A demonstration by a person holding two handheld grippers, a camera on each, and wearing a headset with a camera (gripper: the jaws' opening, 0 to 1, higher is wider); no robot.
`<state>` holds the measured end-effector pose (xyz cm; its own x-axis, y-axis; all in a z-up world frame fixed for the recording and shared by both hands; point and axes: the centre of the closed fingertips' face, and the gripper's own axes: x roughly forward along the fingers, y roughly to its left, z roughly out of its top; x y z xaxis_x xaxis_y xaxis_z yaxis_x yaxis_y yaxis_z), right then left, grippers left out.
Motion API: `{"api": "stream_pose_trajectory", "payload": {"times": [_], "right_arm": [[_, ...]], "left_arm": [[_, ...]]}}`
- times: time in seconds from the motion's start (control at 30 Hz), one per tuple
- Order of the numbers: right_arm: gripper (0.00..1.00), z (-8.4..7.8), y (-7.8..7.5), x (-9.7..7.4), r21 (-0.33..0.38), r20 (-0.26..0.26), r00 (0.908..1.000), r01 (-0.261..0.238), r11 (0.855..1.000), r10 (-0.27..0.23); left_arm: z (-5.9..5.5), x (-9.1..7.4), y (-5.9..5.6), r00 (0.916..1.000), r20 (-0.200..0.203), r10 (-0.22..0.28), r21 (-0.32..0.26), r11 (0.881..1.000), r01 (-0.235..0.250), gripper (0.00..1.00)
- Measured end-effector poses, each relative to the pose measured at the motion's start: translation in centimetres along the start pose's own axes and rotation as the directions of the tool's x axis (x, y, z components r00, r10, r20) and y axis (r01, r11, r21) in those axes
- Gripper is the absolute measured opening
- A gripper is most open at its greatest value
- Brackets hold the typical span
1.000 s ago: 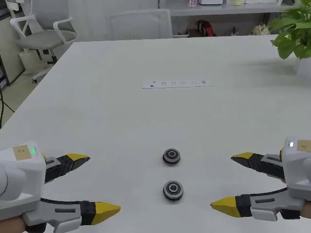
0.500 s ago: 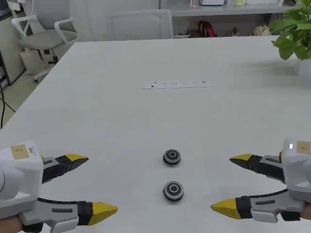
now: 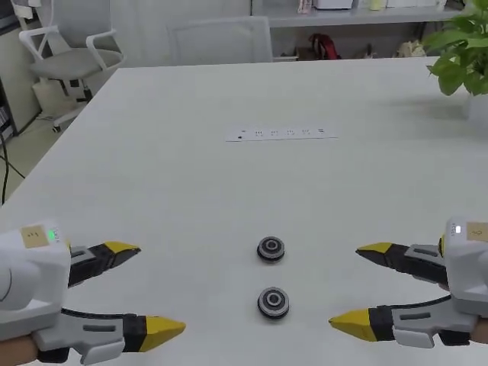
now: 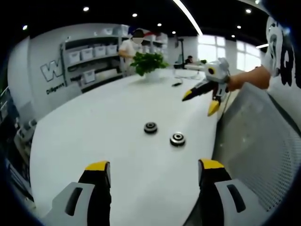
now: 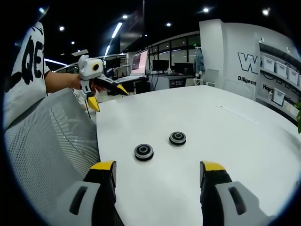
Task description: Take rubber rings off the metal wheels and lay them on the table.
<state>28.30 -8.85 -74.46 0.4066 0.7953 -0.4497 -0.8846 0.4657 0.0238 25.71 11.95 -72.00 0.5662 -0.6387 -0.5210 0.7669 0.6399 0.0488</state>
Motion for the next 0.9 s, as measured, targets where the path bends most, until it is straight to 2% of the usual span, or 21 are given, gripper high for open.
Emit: {"api": "stream_pose_trajectory", "payload": {"times": [0.2, 0.33, 0.47, 0.9], "right_arm": [[0.73, -0.2, 0.1, 0.2, -0.001, -0.012, 0.9999, -0.002, 1.000, 0.002], [0.73, -0.3, 0.2, 0.4, -0.001, -0.025, 0.9996, -0.017, 1.000, 0.017], [0.70, 0.0, 0.5, 0.8, -0.011, -0.019, 0.9989, -0.044, 0.999, 0.044], [0.63, 0.7, 0.2, 2.2, -0.051, -0.030, 0.9958, -0.088, 0.995, 0.087]], "left_arm": [[0.2, 0.4, -0.1, 1.0000, 0.000, -0.007, -0.006, 1.000, 0.007, 0.76], [0.5, 0.8, -0.2, 0.9999, 0.003, -0.012, 0.011, 1.000, 0.012, 0.76], [0.9, 1.1, -0.3, 0.9995, 0.011, -0.029, 0.012, 1.000, 0.029, 0.74], [1.0, 2.7, -0.3, 0.9963, -0.018, -0.084, 0.056, 0.995, 0.085, 0.67]]}}
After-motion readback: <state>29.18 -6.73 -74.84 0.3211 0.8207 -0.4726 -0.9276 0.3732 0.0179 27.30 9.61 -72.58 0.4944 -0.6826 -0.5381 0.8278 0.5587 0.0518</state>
